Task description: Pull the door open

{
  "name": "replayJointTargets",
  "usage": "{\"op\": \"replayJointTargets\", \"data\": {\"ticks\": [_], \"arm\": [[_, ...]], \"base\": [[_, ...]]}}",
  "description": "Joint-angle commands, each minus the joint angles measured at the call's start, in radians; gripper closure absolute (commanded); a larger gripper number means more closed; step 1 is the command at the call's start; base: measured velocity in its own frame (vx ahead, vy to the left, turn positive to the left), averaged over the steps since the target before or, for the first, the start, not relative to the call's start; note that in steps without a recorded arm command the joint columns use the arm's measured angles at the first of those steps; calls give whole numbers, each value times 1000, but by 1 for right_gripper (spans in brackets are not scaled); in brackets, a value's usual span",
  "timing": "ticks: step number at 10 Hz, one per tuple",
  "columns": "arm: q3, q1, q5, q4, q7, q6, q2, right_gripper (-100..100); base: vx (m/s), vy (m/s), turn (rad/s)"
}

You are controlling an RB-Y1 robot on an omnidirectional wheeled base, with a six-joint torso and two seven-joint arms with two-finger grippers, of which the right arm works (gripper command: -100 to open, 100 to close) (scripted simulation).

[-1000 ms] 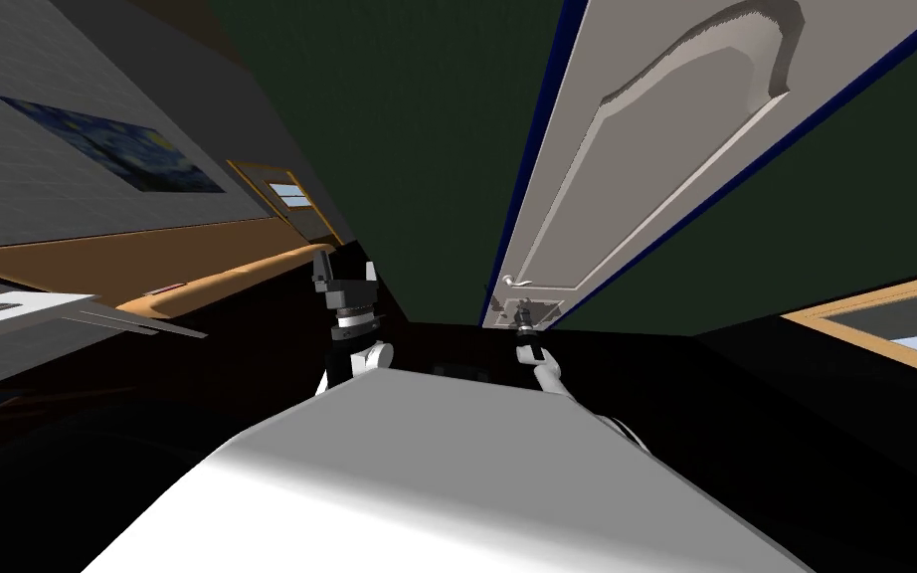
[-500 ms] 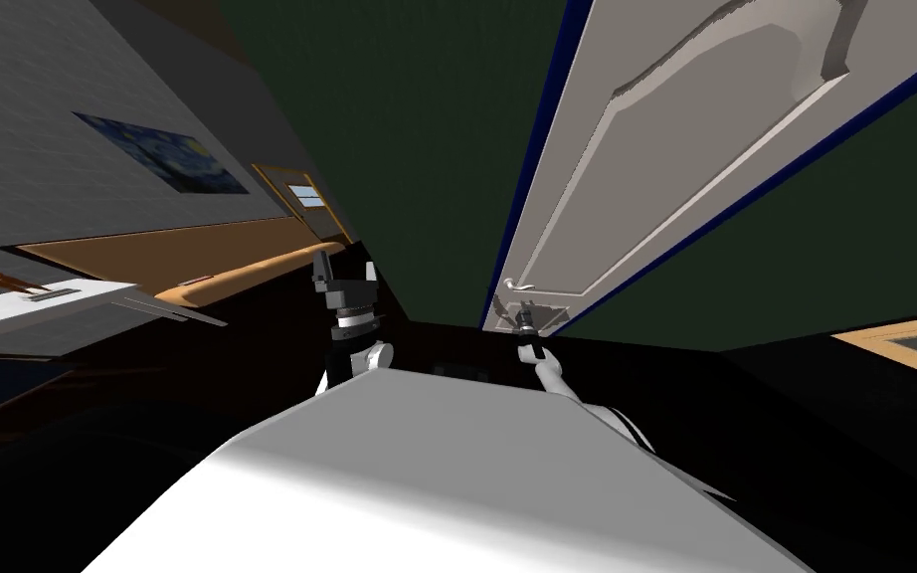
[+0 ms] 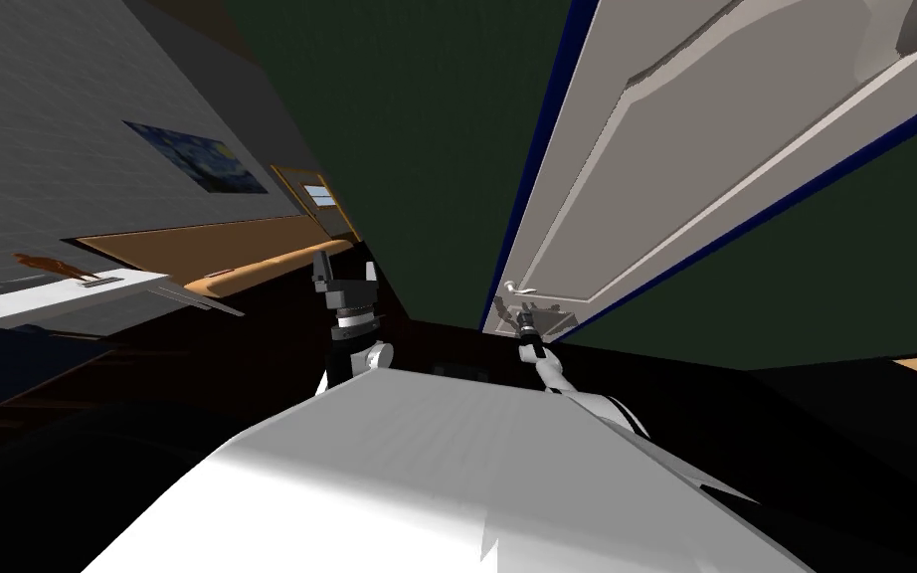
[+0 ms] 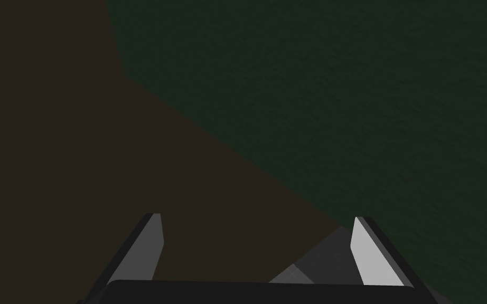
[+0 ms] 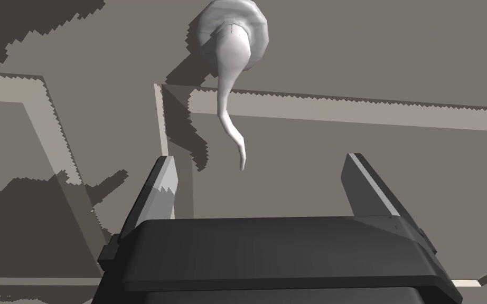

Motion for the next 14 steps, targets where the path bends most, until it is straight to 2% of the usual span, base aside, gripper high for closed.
{"op": "replayJointTargets", "data": {"ticks": [1, 3, 7, 8, 9, 10, 11, 12, 14], "arm": [[-4, -15, -4, 32, 0, 5, -7, -100], [-4, -19, -4, 41, -2, 0, -8, -100], [-24, 11, -20, 62, -38, -29, -57, -100], [-24, 11, -20, 62, -38, -29, -57, -100], [-34, 26, -27, 71, -55, -42, -80, -100], [-34, 26, -27, 71, -55, -42, -80, -100], [-42, 40, -34, 78, -70, -53, -102, -100], [-42, 40, -34, 59, -70, -53, -102, -100], [-42, 40, -34, 78, -70, -53, -102, -100]], "base": [[72, -141, 188], [44, -101, 67], [165, 19, 116], [119, 7, 51], [126, -9, 164], [121, -10, 82], [148, 31, 153], [144, 32, 53], [39, -2, -10]]}}
